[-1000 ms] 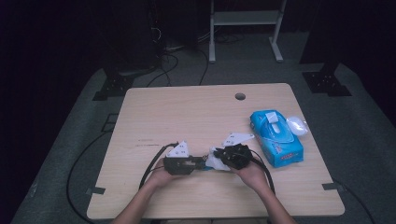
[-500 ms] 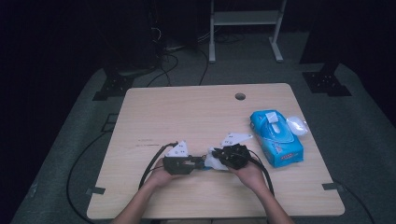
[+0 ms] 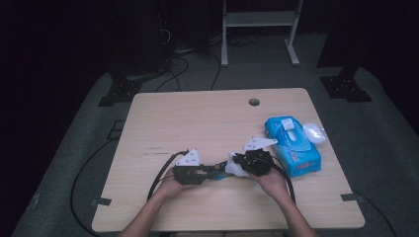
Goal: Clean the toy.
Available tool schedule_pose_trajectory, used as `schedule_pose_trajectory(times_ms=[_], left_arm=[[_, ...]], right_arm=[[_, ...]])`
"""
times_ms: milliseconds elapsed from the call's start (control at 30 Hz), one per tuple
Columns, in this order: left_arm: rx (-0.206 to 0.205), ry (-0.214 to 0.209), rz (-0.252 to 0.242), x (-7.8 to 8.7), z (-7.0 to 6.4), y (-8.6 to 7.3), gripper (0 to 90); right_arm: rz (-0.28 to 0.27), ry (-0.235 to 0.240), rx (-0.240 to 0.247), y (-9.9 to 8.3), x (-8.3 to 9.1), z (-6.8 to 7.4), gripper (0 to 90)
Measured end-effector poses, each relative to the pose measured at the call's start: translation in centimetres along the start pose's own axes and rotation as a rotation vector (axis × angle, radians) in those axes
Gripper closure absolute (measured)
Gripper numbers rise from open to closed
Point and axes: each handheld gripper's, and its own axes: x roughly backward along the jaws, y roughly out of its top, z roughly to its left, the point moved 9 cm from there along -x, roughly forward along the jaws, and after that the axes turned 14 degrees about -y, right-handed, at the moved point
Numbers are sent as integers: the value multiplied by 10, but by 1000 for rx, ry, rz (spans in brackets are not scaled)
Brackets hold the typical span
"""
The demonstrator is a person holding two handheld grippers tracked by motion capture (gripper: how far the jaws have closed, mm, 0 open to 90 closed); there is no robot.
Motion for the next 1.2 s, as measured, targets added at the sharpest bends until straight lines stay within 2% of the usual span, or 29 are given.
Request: schedule_pose_trajectory(times_ms=[67,167,300,500,700,767,833,933,1000,1067,1200], left_arm=[[1,-2,-3,0,0,0,719],[-1,-2,-4,-1,0,0,719],[1,-2,-4,-1,0,1,719],[6,-5,-9,-1,0,0,719],[5,-7,-9,-1,1,0,719],[6,-8,-11,-1,1,0,719],[4,-7,-9,-1,1,0,719],[5,-9,-10,0,1,0,719],[4,-9,-6,1,1,0,719],[0,-7,0,1,1,-1,719],[4,-12,-6,1,2,-1,719]], right_arm=[[2,-18,-9,-2,2,-8,845],[9,-34,-49,-5,5,-19,844],[7,-52,-22,-5,4,-17,844],[6,-50,-29,-4,3,-17,844],[7,-65,-47,-7,5,-25,844],[8,-65,-50,-7,5,-23,844],[-2,-45,-45,-3,3,-15,844],[-7,-18,-12,1,0,-2,844],[-6,-20,5,2,-1,1,844],[0,-30,-1,1,0,-4,844],[6,-69,-35,-7,5,-24,843]])
